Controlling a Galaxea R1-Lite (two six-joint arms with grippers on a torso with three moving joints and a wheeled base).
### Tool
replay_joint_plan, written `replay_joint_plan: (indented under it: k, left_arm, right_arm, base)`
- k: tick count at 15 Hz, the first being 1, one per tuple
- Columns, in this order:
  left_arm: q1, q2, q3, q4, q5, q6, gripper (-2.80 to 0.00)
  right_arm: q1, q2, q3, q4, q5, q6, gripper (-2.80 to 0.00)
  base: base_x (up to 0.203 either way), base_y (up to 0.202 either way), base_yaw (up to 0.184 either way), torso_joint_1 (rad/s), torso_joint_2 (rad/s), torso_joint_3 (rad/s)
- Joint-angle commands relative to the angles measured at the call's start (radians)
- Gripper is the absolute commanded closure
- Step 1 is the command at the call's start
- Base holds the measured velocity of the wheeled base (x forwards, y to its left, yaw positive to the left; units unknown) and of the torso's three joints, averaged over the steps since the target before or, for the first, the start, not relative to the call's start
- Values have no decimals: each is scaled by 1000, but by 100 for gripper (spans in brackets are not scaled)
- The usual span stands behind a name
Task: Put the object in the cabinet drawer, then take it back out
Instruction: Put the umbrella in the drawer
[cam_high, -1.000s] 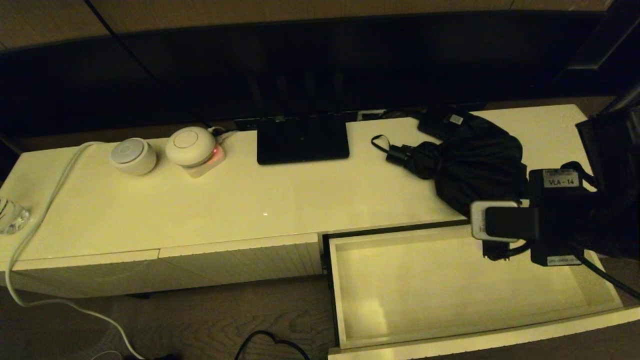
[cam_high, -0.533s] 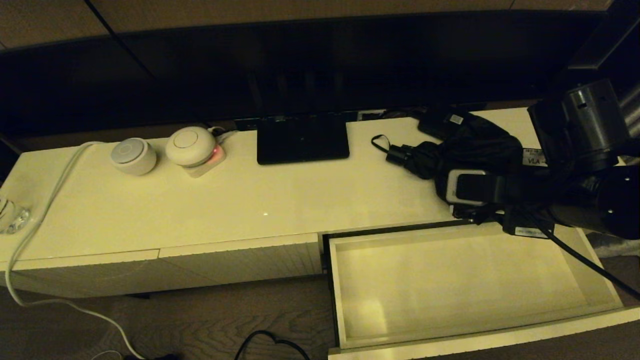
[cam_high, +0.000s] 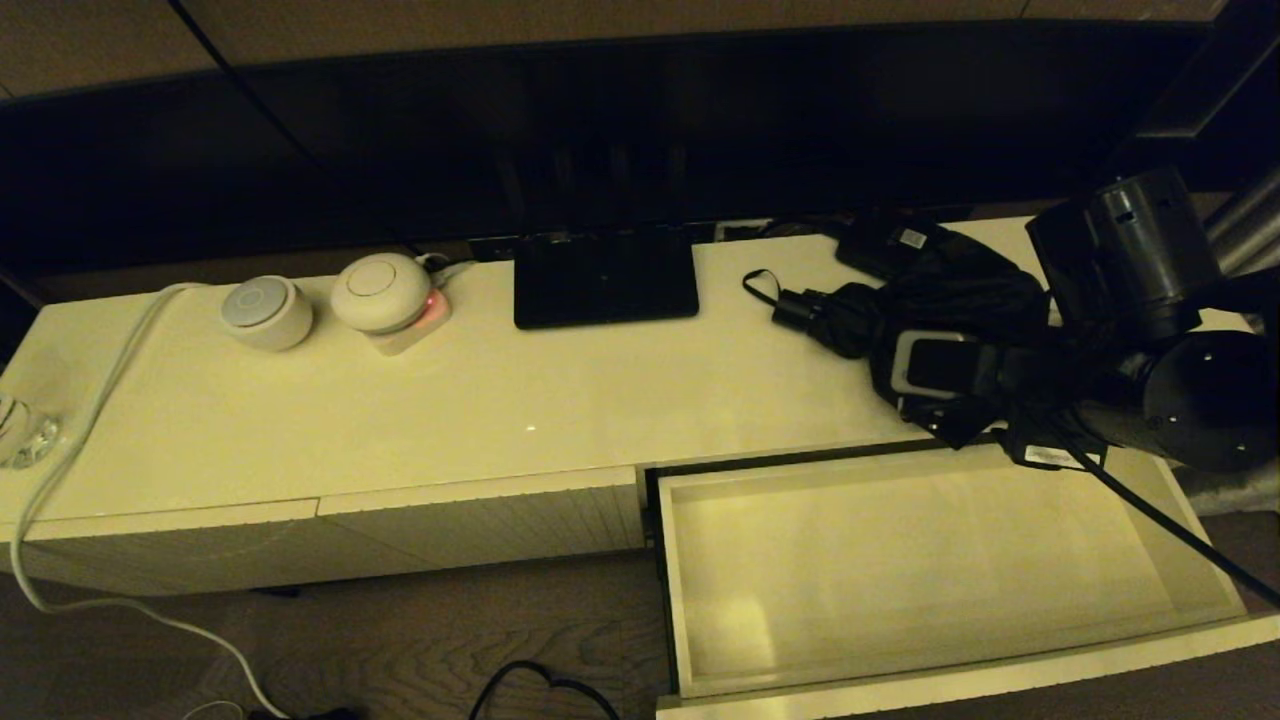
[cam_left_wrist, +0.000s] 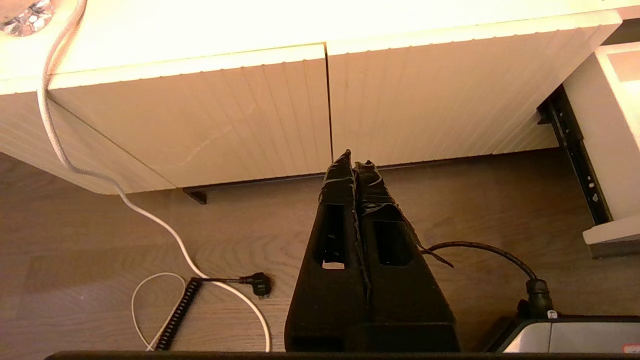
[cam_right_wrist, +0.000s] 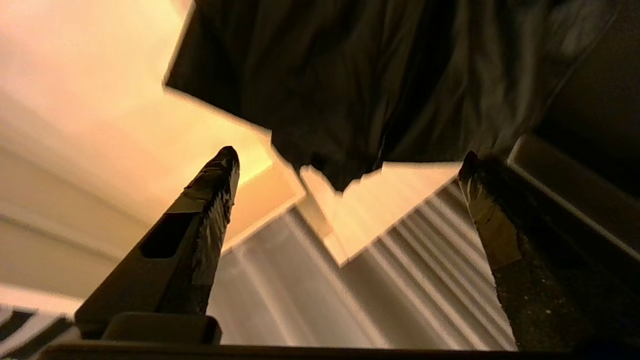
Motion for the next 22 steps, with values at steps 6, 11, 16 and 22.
replay_joint_plan:
  k: [6,11,16,22]
  left_arm:
    - [0,0,3,-1,0,0,0]
    - [0,0,3,0,0,0,0]
    - [0,0,3,0,0,0,0]
    - [0,0,3,0,0,0,0]
  right_arm:
    - [2,-44,20,44,58,211,-280]
    - [-70,-14,19,44,174,357,-280]
    - [-132,73,-37,4,221,356,-280]
    - [-185,155,-105,-75,280,300,-280]
  base:
    - [0,0,0,0,0,0]
    - [0,0,0,0,0,0]
    - [0,0,0,0,0,0]
    - [0,0,0,0,0,0]
